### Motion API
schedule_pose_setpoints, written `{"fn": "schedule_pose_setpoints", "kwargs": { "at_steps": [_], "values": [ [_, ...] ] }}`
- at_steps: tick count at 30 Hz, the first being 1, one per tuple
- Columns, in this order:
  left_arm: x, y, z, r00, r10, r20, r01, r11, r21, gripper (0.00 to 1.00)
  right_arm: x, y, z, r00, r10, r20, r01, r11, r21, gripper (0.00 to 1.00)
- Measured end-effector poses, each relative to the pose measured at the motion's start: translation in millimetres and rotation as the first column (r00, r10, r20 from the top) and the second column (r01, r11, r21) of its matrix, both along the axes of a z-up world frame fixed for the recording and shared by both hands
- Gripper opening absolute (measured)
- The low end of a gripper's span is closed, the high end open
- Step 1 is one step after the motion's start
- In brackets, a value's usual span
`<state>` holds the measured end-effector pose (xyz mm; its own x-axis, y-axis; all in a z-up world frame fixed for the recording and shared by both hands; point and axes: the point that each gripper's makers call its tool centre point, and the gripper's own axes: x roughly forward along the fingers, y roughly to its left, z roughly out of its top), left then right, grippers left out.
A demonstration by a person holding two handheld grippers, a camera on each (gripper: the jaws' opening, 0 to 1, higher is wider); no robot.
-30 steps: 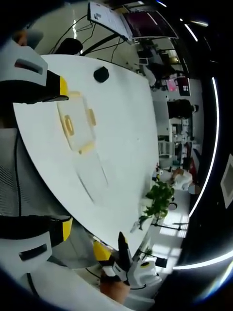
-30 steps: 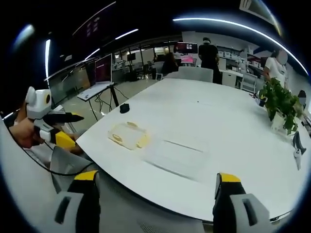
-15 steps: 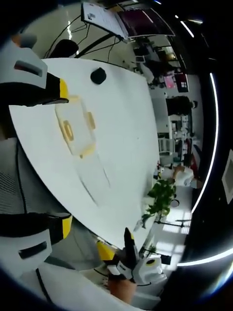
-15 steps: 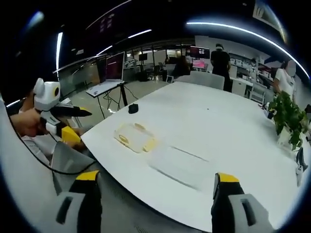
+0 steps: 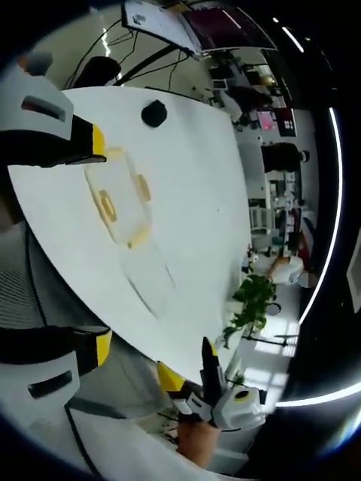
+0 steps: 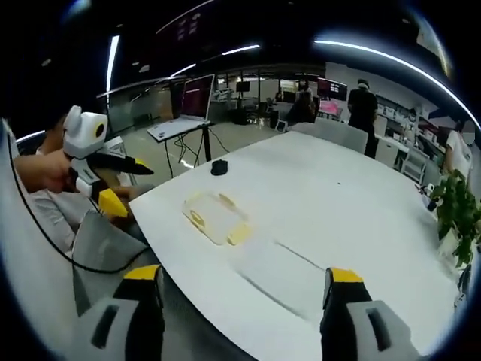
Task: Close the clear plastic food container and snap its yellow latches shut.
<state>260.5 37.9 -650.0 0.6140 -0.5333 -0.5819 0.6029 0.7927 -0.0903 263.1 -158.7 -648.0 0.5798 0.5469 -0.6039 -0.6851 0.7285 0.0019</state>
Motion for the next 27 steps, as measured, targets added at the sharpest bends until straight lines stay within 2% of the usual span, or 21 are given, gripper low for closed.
{"fn": "schedule_pose_setpoints", "kwargs": {
  "at_steps": [2,6,7,10,13,17,19,21,24,27],
  "values": [
    [6.6,4,3.3,0.999,-0.006,0.034,0.006,1.0,0.015,0.86,5,3,-1.0,1.0,0.006,-0.003,-0.006,1.0,0.001,0.84],
    [14.9,9,5.2,0.998,-0.041,0.051,0.039,0.999,0.035,0.86,14,8,0.3,0.999,0.034,0.01,-0.034,0.999,-0.016,0.83],
    [16.7,12,2.7,0.998,-0.054,0.045,0.051,0.997,0.058,0.85,17,11,1.2,0.999,0.045,0.013,-0.045,0.999,-0.013,0.82],
    [22.0,15,2.6,0.996,-0.078,0.044,0.075,0.995,0.064,0.84,24,17,0.9,0.997,0.074,0.018,-0.073,0.997,-0.018,0.82],
    [27.6,15,3.7,0.989,-0.134,0.06,0.128,0.987,0.103,0.83,30,21,-2.6,0.994,0.106,0.029,-0.105,0.994,-0.043,0.8],
    [32.6,15,3.0,0.98,-0.188,0.065,0.179,0.976,0.122,0.82,34,27,-7.3,0.99,0.138,0.022,-0.136,0.989,-0.054,0.78],
    [37.3,18,2.7,0.98,-0.19,0.063,0.181,0.976,0.117,0.81,36,35,-8.1,0.983,0.182,0.038,-0.18,0.982,-0.057,0.77],
    [39.7,17,4.9,0.979,-0.194,0.059,0.189,0.979,0.081,0.8,40,39,-10.3,0.976,0.21,0.052,-0.206,0.975,-0.079,0.78],
    [45.5,22,2.7,0.97,-0.233,0.07,0.223,0.967,0.124,0.8,44,48,-10.9,0.966,0.248,0.068,-0.243,0.967,-0.078,0.73],
    [50.8,25,-0.7,0.96,-0.271,0.068,0.26,0.956,0.134,0.81,51,53,-16.9,0.962,0.268,0.062,-0.261,0.961,-0.096,0.73]
  ]
}}
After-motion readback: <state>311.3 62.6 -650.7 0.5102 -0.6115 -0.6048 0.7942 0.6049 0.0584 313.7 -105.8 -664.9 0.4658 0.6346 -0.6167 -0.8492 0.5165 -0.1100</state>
